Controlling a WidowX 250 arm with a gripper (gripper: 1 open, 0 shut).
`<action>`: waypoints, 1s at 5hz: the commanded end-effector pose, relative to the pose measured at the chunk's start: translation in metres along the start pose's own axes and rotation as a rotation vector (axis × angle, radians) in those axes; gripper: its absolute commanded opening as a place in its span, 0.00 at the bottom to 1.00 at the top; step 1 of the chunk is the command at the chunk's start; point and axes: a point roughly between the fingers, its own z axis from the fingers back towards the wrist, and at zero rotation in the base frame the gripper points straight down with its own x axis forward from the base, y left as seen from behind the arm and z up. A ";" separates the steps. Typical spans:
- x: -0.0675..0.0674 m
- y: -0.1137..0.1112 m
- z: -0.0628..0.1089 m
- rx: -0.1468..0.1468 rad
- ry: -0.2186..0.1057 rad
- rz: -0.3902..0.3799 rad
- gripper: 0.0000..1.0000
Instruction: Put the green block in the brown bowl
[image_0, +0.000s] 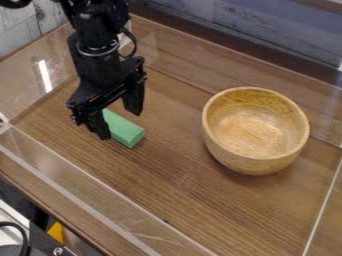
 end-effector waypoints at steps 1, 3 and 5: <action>0.005 -0.009 -0.010 -0.026 -0.020 0.018 1.00; 0.010 -0.019 -0.036 -0.032 -0.031 0.043 1.00; 0.003 -0.024 -0.027 -0.042 -0.020 -0.023 1.00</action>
